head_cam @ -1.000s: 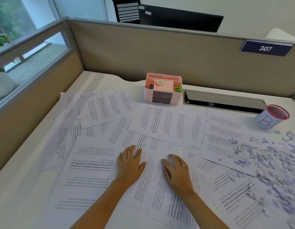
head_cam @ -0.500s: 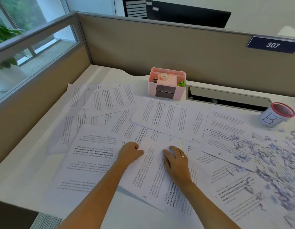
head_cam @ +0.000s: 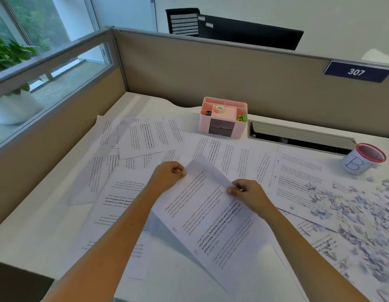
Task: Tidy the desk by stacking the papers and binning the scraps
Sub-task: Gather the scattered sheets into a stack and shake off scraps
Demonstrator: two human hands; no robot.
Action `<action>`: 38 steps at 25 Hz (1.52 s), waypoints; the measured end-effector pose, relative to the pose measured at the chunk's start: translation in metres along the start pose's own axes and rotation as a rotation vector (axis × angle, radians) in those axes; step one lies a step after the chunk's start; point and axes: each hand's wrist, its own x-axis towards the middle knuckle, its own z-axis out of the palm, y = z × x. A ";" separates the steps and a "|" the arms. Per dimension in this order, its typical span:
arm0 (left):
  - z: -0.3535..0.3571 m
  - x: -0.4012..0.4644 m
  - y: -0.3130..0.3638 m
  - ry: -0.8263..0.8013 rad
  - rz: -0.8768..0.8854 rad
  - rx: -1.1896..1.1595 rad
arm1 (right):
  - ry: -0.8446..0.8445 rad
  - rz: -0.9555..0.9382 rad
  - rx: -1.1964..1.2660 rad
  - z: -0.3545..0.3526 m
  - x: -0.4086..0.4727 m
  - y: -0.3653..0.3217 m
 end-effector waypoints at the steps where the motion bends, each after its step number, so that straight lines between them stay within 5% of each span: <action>1: -0.007 0.003 -0.002 0.065 -0.005 -0.021 | 0.027 0.010 0.028 -0.002 0.002 -0.005; 4: -0.024 0.007 -0.023 0.266 -0.091 -0.115 | 0.115 0.063 0.159 0.006 0.005 -0.011; 6: -0.033 0.004 -0.044 0.263 -0.193 -0.240 | 0.176 0.117 0.250 0.017 0.009 -0.012; 10: -0.037 -0.009 -0.076 0.013 -0.407 -0.463 | 0.336 0.226 0.453 0.050 0.018 -0.015; 13: -0.041 -0.017 -0.095 -0.249 -0.372 -0.555 | 0.371 0.303 0.539 0.079 0.023 -0.020; 17: -0.057 -0.016 -0.124 -0.263 -0.221 -0.431 | 0.392 0.344 0.538 0.118 0.025 -0.023; 22: -0.094 -0.006 -0.174 0.087 -0.164 0.190 | 0.483 0.393 0.480 0.141 0.017 -0.019; 25: -0.106 -0.003 -0.185 -0.010 -0.221 0.305 | 0.529 0.402 0.410 0.153 0.009 -0.015; 34: -0.103 0.001 -0.187 -0.004 -0.181 -0.089 | 0.526 0.415 0.368 0.157 0.006 -0.016; 38: -0.144 0.013 -0.192 0.007 -0.126 -0.013 | 0.511 0.431 0.388 0.154 0.008 -0.016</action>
